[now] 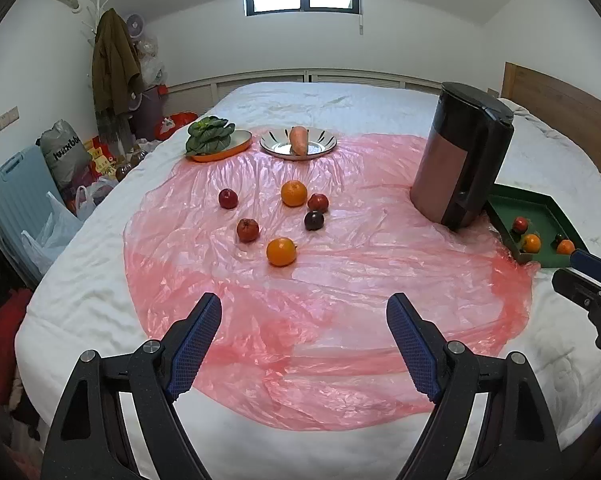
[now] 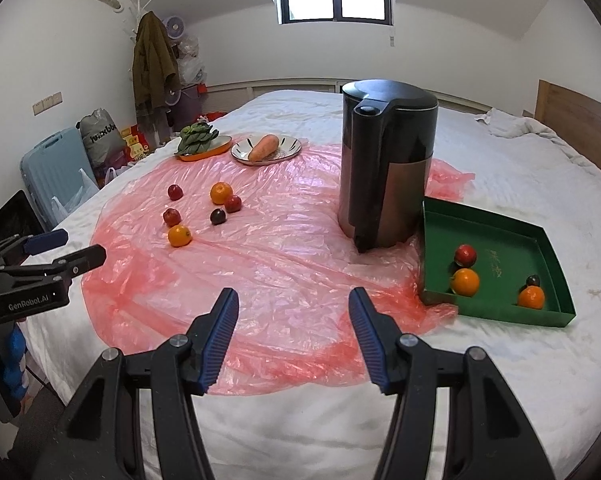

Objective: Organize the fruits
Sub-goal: 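Withdraw both grippers from the tray back over the pink sheet, then grasp a dark plum with the right gripper while the left grasps an orange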

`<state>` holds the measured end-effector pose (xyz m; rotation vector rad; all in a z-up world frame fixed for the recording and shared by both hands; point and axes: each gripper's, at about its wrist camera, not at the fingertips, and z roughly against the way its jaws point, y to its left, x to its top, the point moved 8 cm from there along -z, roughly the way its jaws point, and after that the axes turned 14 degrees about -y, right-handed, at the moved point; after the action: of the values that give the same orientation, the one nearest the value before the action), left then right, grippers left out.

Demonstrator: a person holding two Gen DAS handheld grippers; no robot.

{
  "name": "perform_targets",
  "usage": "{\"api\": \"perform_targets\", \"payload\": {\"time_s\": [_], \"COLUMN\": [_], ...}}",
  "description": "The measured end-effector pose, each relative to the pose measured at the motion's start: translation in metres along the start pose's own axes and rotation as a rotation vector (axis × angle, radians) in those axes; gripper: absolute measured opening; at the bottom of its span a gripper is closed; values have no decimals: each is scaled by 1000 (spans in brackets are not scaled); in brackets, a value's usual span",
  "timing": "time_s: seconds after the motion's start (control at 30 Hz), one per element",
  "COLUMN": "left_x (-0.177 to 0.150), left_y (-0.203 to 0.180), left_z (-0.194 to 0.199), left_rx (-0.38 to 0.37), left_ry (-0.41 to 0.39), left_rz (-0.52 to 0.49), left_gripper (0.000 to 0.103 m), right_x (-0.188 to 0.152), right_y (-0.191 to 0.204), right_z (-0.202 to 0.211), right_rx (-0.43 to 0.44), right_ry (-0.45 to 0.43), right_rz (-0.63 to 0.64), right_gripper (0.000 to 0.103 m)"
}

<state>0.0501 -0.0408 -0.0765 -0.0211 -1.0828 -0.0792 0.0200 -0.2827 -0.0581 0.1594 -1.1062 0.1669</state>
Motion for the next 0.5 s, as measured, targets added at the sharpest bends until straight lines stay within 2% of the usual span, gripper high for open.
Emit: {"api": "perform_targets", "payload": {"time_s": [0.5], "left_x": [-5], "left_y": [36], "left_z": [-11], "left_rx": [35], "left_ry": [-8], "left_rz": [44], "left_gripper": [81], "right_x": [-8], "right_y": [-1], "right_z": [-16], "right_rx": [-2], "right_ry": [10], "right_rz": [-2], "right_gripper": [91]}}
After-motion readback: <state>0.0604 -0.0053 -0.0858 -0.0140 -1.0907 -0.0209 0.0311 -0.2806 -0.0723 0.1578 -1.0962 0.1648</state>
